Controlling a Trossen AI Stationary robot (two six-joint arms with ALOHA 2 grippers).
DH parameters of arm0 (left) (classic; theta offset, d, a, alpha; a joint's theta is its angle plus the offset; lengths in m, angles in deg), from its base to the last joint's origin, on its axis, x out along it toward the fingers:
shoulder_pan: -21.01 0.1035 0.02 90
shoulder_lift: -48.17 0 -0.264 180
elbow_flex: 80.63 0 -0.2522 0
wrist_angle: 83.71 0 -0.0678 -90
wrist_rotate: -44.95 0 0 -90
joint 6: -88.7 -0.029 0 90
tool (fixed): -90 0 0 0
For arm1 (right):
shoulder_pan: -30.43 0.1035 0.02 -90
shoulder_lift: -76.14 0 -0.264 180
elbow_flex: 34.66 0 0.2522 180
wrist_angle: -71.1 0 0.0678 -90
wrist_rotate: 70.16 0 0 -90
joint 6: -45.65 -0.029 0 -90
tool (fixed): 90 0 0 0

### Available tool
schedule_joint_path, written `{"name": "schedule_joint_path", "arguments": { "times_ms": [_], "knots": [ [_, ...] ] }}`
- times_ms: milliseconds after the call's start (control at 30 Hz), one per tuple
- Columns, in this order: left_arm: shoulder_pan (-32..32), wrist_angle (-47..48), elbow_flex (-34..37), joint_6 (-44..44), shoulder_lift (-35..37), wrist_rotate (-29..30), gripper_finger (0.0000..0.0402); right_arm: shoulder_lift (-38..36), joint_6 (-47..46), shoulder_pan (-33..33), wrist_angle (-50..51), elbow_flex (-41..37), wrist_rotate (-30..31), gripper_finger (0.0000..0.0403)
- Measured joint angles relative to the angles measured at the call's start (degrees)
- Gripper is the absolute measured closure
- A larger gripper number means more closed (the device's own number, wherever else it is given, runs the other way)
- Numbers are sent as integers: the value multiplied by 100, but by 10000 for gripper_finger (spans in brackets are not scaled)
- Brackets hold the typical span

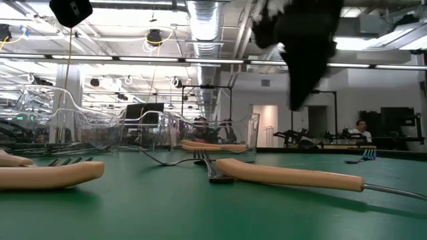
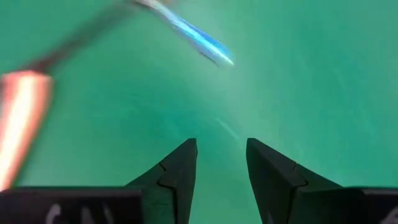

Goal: Sort silverware by color (type)
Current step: Put the iridescent fork into the top left transparent bin

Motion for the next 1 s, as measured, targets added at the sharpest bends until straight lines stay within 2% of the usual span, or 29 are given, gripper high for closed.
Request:
{"name": "schedule_joint_path", "arguments": {
  "times_ms": [133,233,367,500,667,800,1000],
  "knots": [
    [0,-6,0,-74,-7,199,249,14,2316,-61,-1135,6,-30,243],
    [2,-4,0,-78,-10,278,249,20,3250,-196,-1672,6,-51,242],
    [2,2,0,-185,-10,294,249,36,3683,-543,-1841,6,-560,234],
    [2,6,0,-210,-10,304,249,36,4081,-825,-2128,6,-1186,197],
    [2,8,0,-400,-10,336,249,79,4718,-903,-2332,6,-1204,164],
    [2,74,0,-443,-8,476,249,329,5098,-780,-2398,-15,-1208,169],
    [2,265,0,-424,-10,593,249,922,5151,-703,-2466,281,-1228,174]
  ]
}}
